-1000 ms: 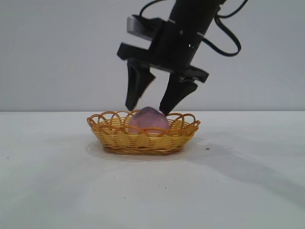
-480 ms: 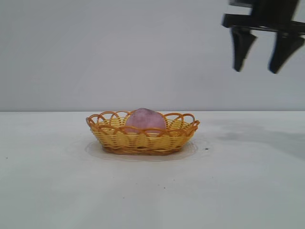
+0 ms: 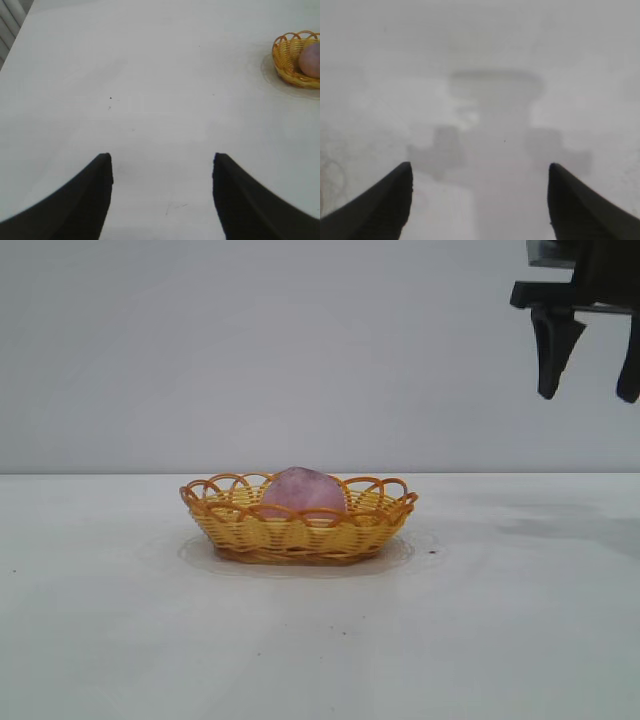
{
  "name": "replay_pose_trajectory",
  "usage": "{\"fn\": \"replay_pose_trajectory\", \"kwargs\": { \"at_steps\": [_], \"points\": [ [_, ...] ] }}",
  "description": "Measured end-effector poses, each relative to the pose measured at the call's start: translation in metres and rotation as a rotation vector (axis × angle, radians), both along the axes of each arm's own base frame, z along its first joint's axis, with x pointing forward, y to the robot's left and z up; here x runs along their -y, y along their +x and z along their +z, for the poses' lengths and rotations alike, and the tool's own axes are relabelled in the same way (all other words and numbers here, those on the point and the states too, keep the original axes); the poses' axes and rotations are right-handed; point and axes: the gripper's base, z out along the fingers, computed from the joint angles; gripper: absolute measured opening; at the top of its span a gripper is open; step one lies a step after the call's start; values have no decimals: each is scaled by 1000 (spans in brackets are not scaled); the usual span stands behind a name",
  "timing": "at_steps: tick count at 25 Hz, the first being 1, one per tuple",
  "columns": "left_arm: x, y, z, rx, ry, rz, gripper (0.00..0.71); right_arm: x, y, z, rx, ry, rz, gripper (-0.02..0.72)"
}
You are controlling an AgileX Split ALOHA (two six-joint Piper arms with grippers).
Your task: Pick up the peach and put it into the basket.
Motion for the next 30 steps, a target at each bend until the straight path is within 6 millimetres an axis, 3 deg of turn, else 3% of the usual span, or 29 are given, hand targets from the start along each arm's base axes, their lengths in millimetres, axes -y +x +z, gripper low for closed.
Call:
{"fn": "replay_pose_trajectory", "kwargs": {
  "at_steps": [3,8,13,18,24,30],
  "points": [
    [0,0,0,0,0,0,388,5,-29,5,-73,-6,-10,526],
    [0,0,0,0,0,0,388,17,-107,11,-127,-12,-18,526],
    [0,0,0,0,0,0,388,32,-200,20,-45,-2,-8,526],
    [0,0,0,0,0,0,388,43,-270,27,74,20,-6,526],
    [0,0,0,0,0,0,388,56,-332,26,296,12,-3,526],
    [0,0,0,0,0,0,388,62,-366,33,516,39,-7,526]
  ]
}}
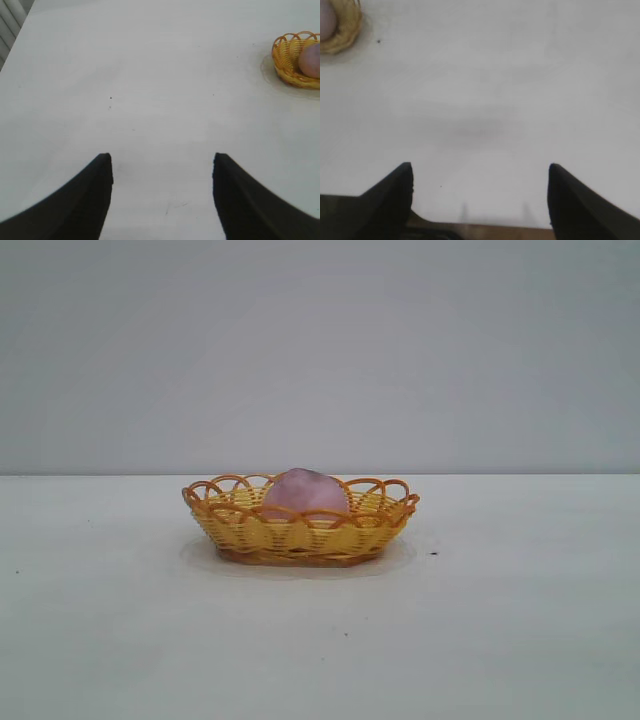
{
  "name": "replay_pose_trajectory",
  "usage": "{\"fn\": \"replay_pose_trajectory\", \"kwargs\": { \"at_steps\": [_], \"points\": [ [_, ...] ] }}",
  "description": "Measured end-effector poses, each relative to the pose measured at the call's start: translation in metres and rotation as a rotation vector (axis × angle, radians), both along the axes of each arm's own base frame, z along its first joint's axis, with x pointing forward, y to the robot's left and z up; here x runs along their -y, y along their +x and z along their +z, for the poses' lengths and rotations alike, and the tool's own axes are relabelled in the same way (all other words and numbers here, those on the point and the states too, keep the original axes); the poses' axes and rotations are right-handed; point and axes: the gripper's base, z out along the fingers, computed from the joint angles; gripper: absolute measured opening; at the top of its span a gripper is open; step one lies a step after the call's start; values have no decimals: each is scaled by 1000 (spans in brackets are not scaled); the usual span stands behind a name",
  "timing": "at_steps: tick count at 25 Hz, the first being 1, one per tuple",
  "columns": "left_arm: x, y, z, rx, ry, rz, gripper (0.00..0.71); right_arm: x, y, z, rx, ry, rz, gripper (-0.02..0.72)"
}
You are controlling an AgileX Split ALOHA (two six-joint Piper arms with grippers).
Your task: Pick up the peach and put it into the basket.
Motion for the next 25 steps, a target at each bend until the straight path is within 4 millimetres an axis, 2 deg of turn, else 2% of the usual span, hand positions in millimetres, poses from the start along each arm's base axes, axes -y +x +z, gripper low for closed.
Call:
{"fn": "replay_pose_trajectory", "kwargs": {
  "at_steps": [7,25],
  "points": [
    [0,0,0,-2,0,0,388,4,-30,0,191,9,31,526],
    [0,0,0,-2,0,0,388,2,-31,0,198,-2,63,526]
  ]
}}
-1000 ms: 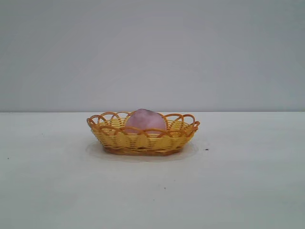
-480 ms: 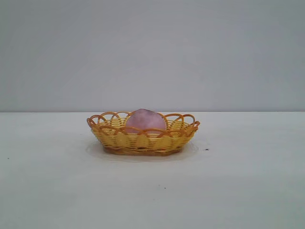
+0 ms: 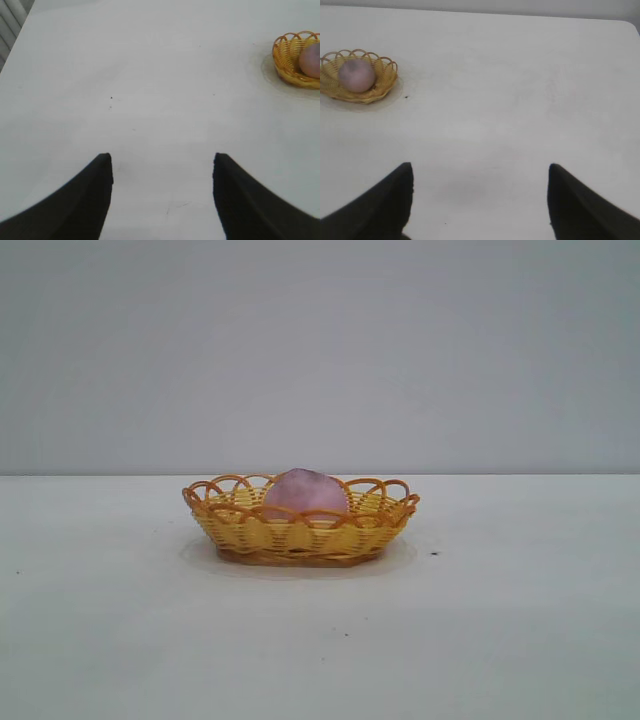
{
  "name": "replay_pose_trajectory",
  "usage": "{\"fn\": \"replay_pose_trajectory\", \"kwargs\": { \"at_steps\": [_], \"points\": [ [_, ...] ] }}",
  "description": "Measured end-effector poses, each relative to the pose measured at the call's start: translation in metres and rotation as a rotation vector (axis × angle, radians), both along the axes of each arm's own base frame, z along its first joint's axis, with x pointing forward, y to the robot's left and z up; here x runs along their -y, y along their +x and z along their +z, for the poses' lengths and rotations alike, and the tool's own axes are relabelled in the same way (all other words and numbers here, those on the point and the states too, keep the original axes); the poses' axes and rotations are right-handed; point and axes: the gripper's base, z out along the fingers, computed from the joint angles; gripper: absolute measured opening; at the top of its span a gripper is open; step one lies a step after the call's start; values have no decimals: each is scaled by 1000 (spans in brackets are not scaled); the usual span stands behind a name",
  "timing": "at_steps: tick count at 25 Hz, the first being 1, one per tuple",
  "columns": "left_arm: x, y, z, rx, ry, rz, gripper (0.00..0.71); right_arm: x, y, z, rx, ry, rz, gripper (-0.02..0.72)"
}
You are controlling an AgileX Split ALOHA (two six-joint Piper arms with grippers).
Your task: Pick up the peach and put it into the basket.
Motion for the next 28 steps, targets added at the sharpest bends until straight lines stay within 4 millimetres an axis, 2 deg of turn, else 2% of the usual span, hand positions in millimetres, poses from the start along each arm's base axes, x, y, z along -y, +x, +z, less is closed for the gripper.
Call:
{"fn": "replay_pose_trajectory", "kwargs": {
  "at_steps": [8,28],
  "points": [
    [0,0,0,0,0,0,388,-1,0,0,0,0,-79,526],
    [0,0,0,0,0,0,388,-1,0,0,0,0,-79,526]
  ]
}}
